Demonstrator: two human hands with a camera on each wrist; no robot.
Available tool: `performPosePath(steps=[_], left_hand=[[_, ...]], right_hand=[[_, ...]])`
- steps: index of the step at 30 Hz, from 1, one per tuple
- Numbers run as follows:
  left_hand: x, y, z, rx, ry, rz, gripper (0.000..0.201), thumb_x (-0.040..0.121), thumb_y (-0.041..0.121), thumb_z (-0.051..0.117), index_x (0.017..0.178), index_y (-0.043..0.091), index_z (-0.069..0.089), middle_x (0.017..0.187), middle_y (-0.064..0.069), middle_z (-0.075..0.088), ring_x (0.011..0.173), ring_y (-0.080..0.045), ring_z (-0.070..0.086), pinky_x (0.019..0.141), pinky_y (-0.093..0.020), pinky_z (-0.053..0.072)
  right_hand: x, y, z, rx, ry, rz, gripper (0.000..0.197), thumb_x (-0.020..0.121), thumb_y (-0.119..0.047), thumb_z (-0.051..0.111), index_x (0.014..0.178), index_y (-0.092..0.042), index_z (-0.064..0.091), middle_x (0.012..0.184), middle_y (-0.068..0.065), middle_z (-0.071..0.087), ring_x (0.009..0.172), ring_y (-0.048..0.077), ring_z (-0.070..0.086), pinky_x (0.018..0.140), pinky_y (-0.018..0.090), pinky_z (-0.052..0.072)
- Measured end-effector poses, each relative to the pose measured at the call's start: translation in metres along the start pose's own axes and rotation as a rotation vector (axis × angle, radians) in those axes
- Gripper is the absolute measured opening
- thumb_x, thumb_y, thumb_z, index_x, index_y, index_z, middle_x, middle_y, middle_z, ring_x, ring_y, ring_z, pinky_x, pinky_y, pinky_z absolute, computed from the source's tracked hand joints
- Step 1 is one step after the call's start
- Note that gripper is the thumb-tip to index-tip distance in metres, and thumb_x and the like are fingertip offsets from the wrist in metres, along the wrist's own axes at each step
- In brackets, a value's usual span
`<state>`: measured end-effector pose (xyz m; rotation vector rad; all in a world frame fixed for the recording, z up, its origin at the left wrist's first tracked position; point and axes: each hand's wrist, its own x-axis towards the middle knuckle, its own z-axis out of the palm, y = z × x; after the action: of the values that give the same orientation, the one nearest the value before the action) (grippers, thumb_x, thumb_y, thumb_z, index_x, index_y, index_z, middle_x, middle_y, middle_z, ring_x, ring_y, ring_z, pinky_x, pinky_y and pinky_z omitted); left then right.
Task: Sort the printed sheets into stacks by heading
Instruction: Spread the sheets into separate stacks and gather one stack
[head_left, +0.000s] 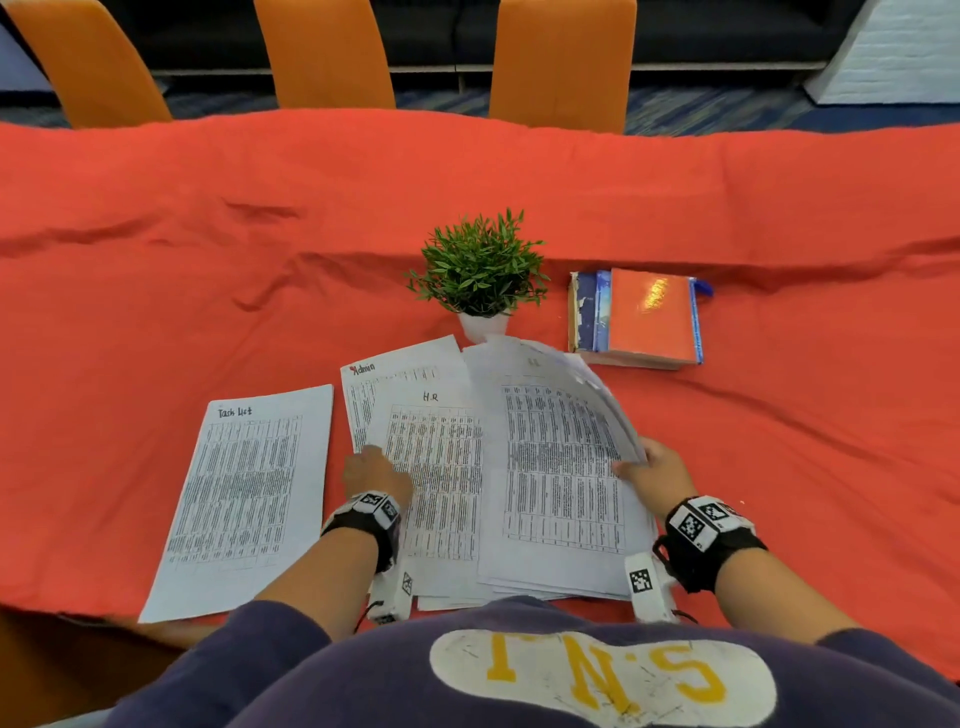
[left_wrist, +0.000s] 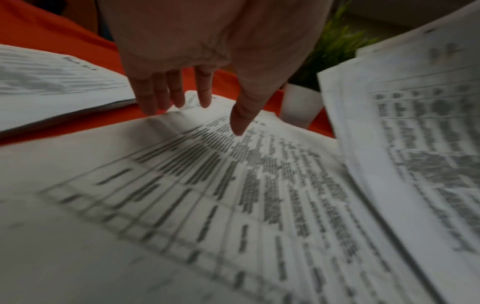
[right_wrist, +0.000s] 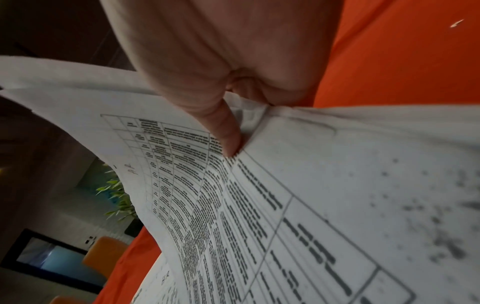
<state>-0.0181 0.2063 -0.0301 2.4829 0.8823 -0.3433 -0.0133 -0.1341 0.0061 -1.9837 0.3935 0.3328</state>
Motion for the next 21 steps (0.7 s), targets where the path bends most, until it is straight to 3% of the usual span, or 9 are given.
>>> performPosePath(steps=[2,4,7,12,16,19,21], left_hand=[[0.003,-0.013,0.002,0.079,-0.058,-0.054,0.064,0.078,0.018,0.069,0.132,0.006,0.037,0.131,-0.017,0.043,0.120,-0.032,0.047,0.095,-0.038,0.047],[0.005,-0.018,0.005,0.109,-0.087,-0.063,0.074,0.074,0.018,0.074,0.134,0.005,0.033,0.132,-0.017,0.043,0.122,-0.032,0.047,0.097,-0.038,0.047],[0.009,-0.018,0.003,0.104,-0.100,-0.085,0.081,0.071,0.017,0.078,0.135,0.004,0.031,0.130,-0.017,0.046,0.121,-0.033,0.049,0.096,-0.038,0.048],[0.012,-0.017,-0.004,0.103,-0.097,0.008,0.054,0.077,0.018,0.070,0.123,0.008,0.045,0.110,-0.012,0.061,0.098,-0.031,0.062,0.081,-0.036,0.055],[0.002,0.000,-0.013,-0.010,-0.099,0.152,0.030,0.095,0.018,0.050,0.121,0.004,0.052,0.114,-0.014,0.062,0.092,-0.028,0.061,0.072,-0.028,0.045],[-0.006,0.022,-0.026,-0.094,-0.074,0.261,0.017,0.096,0.010,0.039,0.107,0.010,0.052,0.092,-0.013,0.063,0.065,-0.020,0.055,0.055,-0.025,0.042],[-0.011,0.036,-0.039,-0.127,-0.030,0.337,0.016,0.095,0.007,0.037,0.100,0.012,0.051,0.083,-0.012,0.061,0.058,-0.020,0.053,0.051,-0.025,0.042]], right_hand=[[0.003,0.006,-0.004,0.029,0.018,0.041,0.036,0.085,-0.004,0.064,0.120,-0.007,0.060,0.099,0.010,0.065,0.085,0.025,0.060,0.063,0.026,0.048],[0.005,0.011,-0.007,0.064,0.026,0.100,0.039,0.085,-0.005,0.064,0.123,-0.005,0.057,0.108,0.014,0.067,0.096,0.029,0.063,0.080,0.038,0.054],[0.005,0.013,-0.009,0.064,0.034,0.148,0.038,0.085,-0.007,0.065,0.121,-0.004,0.056,0.113,0.016,0.066,0.102,0.031,0.064,0.093,0.046,0.051],[0.004,0.013,-0.009,0.062,0.028,0.166,0.044,0.086,-0.010,0.064,0.127,-0.003,0.050,0.120,0.008,0.060,0.110,0.030,0.058,0.098,0.043,0.047],[0.006,0.017,-0.011,0.084,0.051,0.184,0.046,0.085,-0.009,0.064,0.129,-0.002,0.049,0.122,0.014,0.061,0.111,0.031,0.058,0.099,0.044,0.047],[0.010,0.020,-0.017,0.128,0.085,0.208,0.044,0.085,-0.007,0.064,0.127,-0.005,0.052,0.120,0.014,0.063,0.106,0.030,0.061,0.095,0.042,0.049],[0.011,0.018,-0.027,0.153,0.138,0.217,0.041,0.086,-0.004,0.063,0.126,-0.005,0.055,0.117,0.016,0.064,0.102,0.031,0.062,0.090,0.039,0.049]])
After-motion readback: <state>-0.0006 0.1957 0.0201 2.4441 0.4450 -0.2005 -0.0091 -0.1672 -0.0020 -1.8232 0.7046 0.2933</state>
